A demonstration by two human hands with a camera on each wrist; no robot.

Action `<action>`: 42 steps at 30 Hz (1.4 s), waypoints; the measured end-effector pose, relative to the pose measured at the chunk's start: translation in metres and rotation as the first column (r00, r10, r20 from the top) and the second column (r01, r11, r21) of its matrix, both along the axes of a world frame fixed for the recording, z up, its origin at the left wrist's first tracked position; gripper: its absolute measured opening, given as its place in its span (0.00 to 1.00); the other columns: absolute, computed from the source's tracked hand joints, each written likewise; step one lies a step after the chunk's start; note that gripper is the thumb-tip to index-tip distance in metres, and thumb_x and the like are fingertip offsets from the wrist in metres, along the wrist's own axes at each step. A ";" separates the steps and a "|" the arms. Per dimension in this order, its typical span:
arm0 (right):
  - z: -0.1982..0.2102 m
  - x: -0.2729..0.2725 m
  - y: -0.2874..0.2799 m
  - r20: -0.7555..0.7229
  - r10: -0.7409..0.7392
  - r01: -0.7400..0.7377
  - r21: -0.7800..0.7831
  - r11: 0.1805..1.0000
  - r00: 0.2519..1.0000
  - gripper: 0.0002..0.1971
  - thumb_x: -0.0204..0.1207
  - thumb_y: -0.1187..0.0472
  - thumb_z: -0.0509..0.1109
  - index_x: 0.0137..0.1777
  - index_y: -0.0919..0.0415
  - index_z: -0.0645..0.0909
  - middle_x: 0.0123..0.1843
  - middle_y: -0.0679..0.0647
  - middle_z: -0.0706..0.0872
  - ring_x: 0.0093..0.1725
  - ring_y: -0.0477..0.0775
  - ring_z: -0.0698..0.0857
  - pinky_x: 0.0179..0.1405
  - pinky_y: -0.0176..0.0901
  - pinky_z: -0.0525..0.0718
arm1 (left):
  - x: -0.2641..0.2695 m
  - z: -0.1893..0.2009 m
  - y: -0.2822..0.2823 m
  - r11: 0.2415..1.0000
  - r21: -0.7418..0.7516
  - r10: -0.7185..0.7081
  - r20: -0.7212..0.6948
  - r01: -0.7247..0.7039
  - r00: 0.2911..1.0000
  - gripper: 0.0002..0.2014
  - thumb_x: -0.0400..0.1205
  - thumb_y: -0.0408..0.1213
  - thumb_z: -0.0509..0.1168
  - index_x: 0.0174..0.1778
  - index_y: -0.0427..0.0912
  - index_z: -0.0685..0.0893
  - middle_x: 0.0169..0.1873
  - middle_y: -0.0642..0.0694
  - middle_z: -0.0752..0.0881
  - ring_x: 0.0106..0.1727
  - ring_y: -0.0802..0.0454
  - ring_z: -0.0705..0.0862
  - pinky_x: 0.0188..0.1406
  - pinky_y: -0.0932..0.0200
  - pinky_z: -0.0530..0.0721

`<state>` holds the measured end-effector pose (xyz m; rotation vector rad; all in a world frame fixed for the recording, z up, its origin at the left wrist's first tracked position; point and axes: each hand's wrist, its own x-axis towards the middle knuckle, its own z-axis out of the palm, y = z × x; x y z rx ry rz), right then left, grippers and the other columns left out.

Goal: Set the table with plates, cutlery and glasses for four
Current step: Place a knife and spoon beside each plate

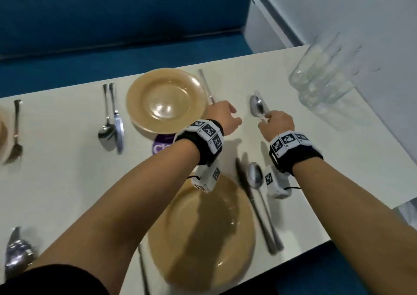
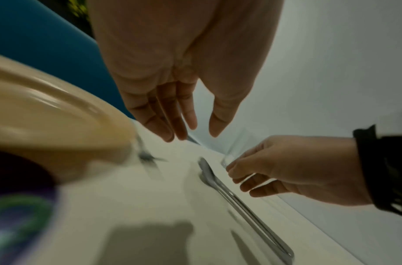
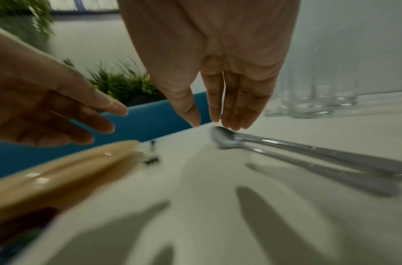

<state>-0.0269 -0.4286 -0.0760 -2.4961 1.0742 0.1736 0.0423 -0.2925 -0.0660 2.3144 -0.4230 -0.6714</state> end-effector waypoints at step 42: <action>0.031 0.035 0.125 0.364 -0.291 -0.108 0.767 0.632 0.885 0.12 0.79 0.62 0.68 0.34 0.65 0.79 0.33 0.60 0.84 0.33 0.54 0.86 0.36 0.36 0.90 | -0.010 0.029 0.093 0.988 0.025 0.154 0.008 -0.154 0.988 0.12 0.86 0.34 0.55 0.64 0.34 0.72 0.53 0.35 0.84 0.52 0.37 0.84 0.41 0.53 0.76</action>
